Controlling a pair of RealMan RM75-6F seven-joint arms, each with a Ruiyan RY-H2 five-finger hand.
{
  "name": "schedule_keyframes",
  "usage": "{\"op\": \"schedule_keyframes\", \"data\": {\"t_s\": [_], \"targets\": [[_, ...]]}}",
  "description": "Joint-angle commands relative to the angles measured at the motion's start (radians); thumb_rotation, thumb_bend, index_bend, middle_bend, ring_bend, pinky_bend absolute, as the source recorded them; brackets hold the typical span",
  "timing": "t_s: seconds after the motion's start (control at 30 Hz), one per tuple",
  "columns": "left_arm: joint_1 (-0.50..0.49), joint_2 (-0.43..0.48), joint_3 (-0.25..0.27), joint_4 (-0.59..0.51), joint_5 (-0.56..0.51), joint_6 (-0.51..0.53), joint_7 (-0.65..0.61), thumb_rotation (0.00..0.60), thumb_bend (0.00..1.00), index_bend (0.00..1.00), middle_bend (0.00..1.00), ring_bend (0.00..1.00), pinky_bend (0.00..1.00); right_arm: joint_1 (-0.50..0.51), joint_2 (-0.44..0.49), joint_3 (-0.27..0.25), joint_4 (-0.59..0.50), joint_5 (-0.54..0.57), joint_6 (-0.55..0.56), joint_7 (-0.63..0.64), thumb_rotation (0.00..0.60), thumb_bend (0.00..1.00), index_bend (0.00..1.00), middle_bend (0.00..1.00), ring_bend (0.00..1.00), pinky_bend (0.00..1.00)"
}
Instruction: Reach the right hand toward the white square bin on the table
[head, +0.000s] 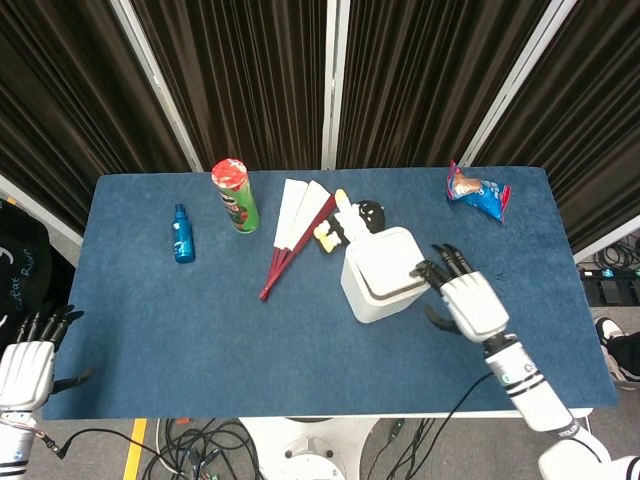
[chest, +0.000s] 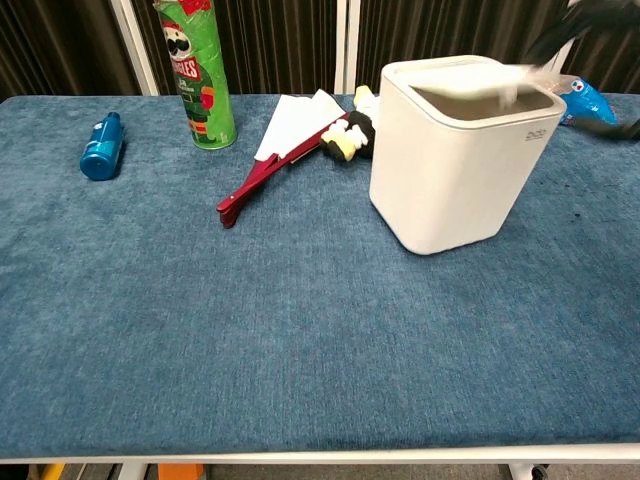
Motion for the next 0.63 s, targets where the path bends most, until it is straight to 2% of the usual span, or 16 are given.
{"op": "schedule_keyframes", "data": {"t_s": [0.03, 0.13, 0.3, 0.43, 0.63], "targets": [[0.000, 0.000, -0.001, 0.001, 0.000, 0.000, 0.000, 0.600, 0.00, 0.19, 0.13, 0.02, 0.09, -0.055, 0.044, 0.018, -0.003, -0.001, 0.082, 0.067, 0.600, 0.30, 0.13, 0.16, 0.00, 0.00], [0.000, 0.002, -0.001, -0.001, -0.001, -0.001, 0.001, 0.600, 0.00, 0.19, 0.13, 0.02, 0.09, -0.093, 0.063, 0.000, 0.007, -0.006, 0.121, 0.106, 0.600, 0.29, 0.07, 0.11, 0.00, 0.00], [0.004, 0.006, 0.002, -0.010, 0.006, 0.006, 0.006, 0.600, 0.00, 0.19, 0.13, 0.02, 0.09, -0.192, 0.073, -0.077, 0.041, -0.028, 0.198, 0.120, 0.600, 0.30, 0.07, 0.11, 0.00, 0.00], [0.006, 0.010, 0.003, -0.020, 0.009, 0.011, 0.017, 0.600, 0.00, 0.19, 0.13, 0.02, 0.09, -0.282, 0.055, -0.134, 0.084, -0.047, 0.280, 0.181, 0.600, 0.30, 0.06, 0.10, 0.00, 0.00], [0.008, 0.013, 0.001, -0.033, 0.012, 0.017, 0.026, 0.600, 0.00, 0.19, 0.13, 0.02, 0.09, -0.349, 0.037, -0.178, 0.133, -0.089, 0.340, 0.263, 0.600, 0.30, 0.06, 0.10, 0.00, 0.00]]}}
